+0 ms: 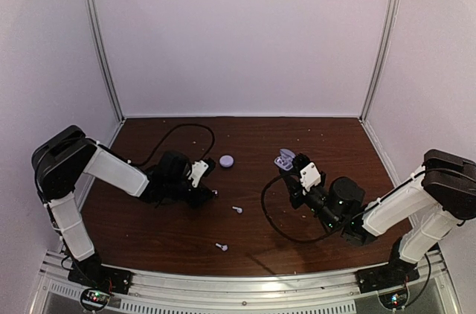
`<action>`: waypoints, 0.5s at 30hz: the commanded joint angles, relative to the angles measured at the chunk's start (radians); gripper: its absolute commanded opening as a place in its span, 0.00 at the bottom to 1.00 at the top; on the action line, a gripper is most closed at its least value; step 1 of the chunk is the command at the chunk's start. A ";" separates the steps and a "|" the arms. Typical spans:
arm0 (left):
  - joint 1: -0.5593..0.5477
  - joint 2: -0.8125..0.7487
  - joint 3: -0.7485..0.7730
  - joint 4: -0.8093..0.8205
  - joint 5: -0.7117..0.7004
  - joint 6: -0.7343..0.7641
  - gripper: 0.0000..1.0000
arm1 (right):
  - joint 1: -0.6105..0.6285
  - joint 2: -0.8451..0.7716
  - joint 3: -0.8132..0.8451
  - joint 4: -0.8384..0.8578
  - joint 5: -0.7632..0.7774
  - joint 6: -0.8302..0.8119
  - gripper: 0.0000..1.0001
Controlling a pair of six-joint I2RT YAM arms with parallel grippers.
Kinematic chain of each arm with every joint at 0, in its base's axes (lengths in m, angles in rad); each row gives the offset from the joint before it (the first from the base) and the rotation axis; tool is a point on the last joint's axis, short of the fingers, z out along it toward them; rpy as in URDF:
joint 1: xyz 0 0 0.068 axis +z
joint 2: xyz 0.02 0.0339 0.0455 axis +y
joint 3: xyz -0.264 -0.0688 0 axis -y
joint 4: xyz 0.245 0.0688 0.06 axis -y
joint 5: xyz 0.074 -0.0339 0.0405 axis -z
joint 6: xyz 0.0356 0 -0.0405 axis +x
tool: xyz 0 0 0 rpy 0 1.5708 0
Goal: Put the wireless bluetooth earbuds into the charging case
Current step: Pick up the right earbud from the center of the board.
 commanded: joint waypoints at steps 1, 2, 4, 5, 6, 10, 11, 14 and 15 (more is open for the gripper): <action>-0.003 0.009 0.033 -0.068 -0.064 0.024 0.08 | -0.006 -0.010 -0.003 0.015 -0.004 0.013 0.00; -0.004 0.010 0.039 -0.075 -0.068 0.024 0.07 | -0.005 -0.010 -0.003 0.015 -0.004 0.013 0.00; -0.006 0.008 0.045 -0.079 -0.072 0.027 0.06 | -0.006 -0.012 -0.003 0.015 -0.004 0.013 0.00; -0.006 0.003 0.044 -0.078 -0.072 0.027 0.05 | -0.005 -0.012 -0.003 0.014 -0.002 0.013 0.00; -0.007 -0.003 0.041 -0.075 -0.070 0.027 0.05 | -0.006 -0.012 -0.004 0.015 -0.002 0.013 0.00; -0.009 -0.054 0.015 -0.044 -0.035 0.031 0.03 | -0.006 -0.012 -0.003 0.014 -0.002 0.012 0.00; -0.009 -0.073 0.009 -0.041 -0.029 0.033 0.03 | -0.006 -0.012 -0.003 0.014 -0.003 0.013 0.00; -0.017 -0.118 -0.007 -0.029 -0.010 0.045 0.03 | -0.005 -0.008 -0.002 0.014 -0.013 0.015 0.00; -0.017 -0.133 -0.012 -0.028 -0.007 0.048 0.03 | -0.005 -0.006 -0.001 0.013 -0.016 0.014 0.00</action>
